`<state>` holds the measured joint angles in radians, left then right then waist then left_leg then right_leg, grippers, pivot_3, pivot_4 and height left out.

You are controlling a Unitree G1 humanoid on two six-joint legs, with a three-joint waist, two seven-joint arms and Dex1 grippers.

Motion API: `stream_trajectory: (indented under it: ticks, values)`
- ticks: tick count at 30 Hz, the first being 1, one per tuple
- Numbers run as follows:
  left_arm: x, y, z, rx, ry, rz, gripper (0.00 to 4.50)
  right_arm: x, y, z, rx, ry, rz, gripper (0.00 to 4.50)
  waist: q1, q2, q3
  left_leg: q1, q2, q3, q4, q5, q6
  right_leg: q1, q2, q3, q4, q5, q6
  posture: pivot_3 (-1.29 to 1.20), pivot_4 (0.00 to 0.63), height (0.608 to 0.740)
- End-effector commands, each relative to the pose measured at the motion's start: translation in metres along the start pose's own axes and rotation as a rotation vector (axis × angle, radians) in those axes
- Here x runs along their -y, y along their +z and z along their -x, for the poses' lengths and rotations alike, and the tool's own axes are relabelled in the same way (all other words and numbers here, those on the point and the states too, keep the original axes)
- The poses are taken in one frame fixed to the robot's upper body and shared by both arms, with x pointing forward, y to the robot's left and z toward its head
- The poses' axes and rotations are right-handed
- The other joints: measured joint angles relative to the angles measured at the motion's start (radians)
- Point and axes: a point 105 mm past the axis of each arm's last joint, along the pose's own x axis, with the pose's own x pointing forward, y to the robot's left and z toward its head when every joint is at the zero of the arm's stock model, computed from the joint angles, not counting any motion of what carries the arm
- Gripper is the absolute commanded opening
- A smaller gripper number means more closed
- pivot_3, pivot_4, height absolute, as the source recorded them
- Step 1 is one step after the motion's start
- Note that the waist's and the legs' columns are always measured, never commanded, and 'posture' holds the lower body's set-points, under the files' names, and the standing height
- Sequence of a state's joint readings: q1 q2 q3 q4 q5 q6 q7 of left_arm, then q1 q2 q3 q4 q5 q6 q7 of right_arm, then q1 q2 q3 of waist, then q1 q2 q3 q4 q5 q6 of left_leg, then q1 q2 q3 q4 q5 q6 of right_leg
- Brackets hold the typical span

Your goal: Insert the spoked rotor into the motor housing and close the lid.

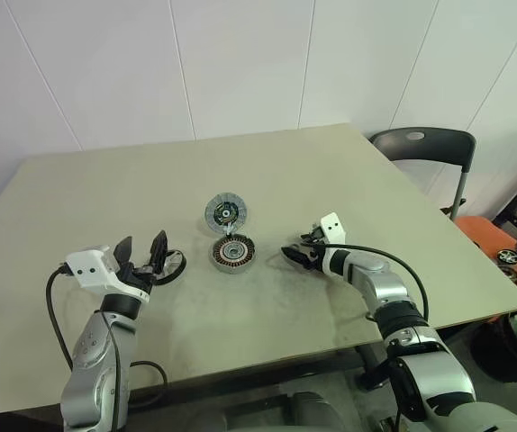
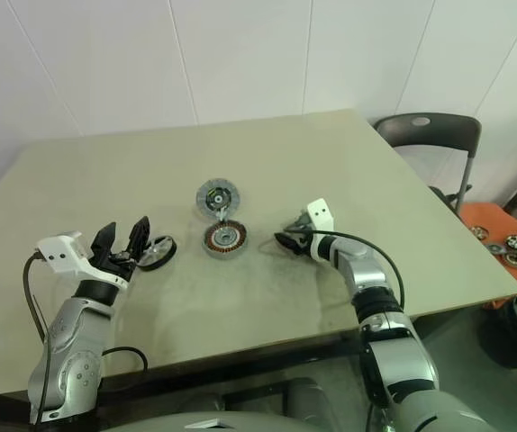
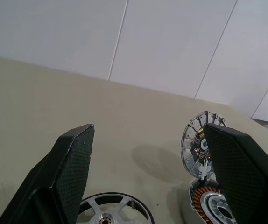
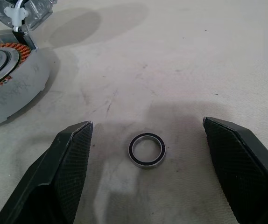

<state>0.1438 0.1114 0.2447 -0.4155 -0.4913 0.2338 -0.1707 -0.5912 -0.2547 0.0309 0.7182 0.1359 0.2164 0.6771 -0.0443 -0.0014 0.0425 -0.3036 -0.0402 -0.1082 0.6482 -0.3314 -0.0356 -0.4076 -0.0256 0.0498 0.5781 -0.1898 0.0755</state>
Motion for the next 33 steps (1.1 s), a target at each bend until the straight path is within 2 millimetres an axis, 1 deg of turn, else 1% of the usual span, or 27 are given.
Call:
stream_trajectory:
  ticks: [1, 4, 16, 26, 30, 33]
  values:
    - [0.008, 0.015, -0.002, 0.053, -0.035, -0.012, 3.97, 0.001, 0.004, 0.001, -0.011, 0.003, 0.062, 3.96, 0.000, 0.000, 0.000, 0.000, 0.000, 0.000, 0.000, 0.000, 0.000, 0.000, 0.000, 0.000, 0.000, 0.000, 0.000, 0.00, 0.000, 0.740]
    - [0.009, 0.014, -0.002, 0.053, -0.034, -0.010, 3.97, 0.002, 0.004, 0.001, -0.015, 0.001, 0.068, 3.96, 0.000, 0.000, 0.000, 0.000, 0.000, 0.000, 0.000, 0.000, 0.000, 0.000, 0.000, 0.000, 0.000, 0.000, 0.000, 0.00, 0.000, 0.740]
    - [0.009, 0.015, -0.001, 0.059, -0.026, -0.008, 3.97, -0.005, 0.000, -0.003, -0.043, 0.030, 0.228, 3.96, 0.000, 0.000, 0.000, 0.000, 0.000, 0.000, 0.000, 0.000, 0.000, 0.000, 0.000, 0.000, 0.000, 0.000, 0.000, 0.00, 0.000, 0.740]
    - [0.009, 0.015, 0.000, 0.062, -0.022, -0.004, 3.97, -0.007, 0.008, -0.004, -0.018, 0.040, 0.219, 3.96, 0.000, 0.000, 0.000, 0.000, 0.000, 0.000, 0.000, 0.000, 0.000, 0.000, 0.000, 0.000, 0.000, 0.000, 0.000, 0.00, 0.000, 0.740]
    - [0.010, 0.015, -0.001, 0.063, -0.023, -0.005, 3.97, -0.008, 0.007, -0.004, -0.021, 0.046, 0.194, 3.96, 0.000, 0.000, 0.000, 0.000, 0.000, 0.000, 0.000, 0.000, 0.000, 0.000, 0.000, 0.000, 0.000, 0.000, 0.000, 0.00, 0.000, 0.740]
    - [0.010, 0.015, -0.002, 0.063, -0.027, -0.006, 3.97, -0.010, 0.003, -0.004, -0.040, 0.060, 0.144, 3.96, 0.000, 0.000, 0.000, 0.000, 0.000, 0.000, 0.000, 0.000, 0.000, 0.000, 0.000, 0.000, 0.000, 0.000, 0.000, 0.00, 0.000, 0.740]
